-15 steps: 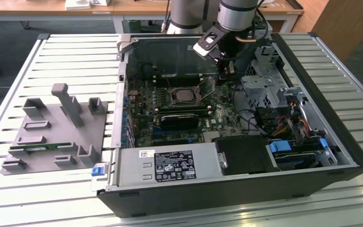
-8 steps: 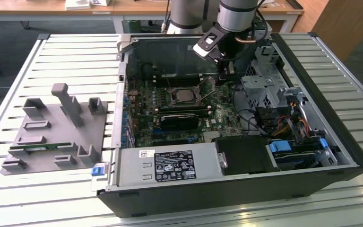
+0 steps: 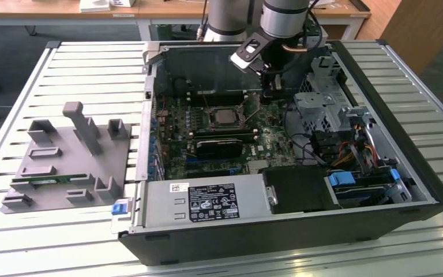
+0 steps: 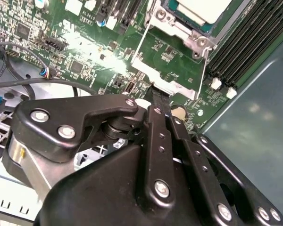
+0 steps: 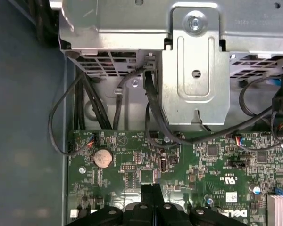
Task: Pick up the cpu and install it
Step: 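Close the cpu cover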
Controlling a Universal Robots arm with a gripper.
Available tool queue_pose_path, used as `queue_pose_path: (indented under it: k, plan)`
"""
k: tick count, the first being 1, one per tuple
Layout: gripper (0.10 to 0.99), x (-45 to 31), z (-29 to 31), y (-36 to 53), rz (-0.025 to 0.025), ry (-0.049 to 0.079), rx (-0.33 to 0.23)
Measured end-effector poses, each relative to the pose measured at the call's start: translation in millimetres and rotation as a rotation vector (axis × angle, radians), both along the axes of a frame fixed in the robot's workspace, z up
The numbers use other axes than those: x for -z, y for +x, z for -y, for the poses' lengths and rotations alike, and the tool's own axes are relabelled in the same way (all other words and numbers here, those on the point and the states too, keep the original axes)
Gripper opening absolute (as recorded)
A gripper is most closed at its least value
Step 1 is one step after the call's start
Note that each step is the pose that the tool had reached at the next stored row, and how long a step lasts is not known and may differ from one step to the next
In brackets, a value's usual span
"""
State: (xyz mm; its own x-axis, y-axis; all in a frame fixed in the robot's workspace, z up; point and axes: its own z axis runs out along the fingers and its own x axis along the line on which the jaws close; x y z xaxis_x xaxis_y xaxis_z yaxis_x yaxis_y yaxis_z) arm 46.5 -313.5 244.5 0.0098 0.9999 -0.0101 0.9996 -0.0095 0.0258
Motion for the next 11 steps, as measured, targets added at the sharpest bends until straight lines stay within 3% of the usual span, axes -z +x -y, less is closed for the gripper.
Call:
queue_pose_path:
  k: [11]
  plan:
    - [0.106,-0.3,0.0,-15.2,-0.0001,0.000,0.000]
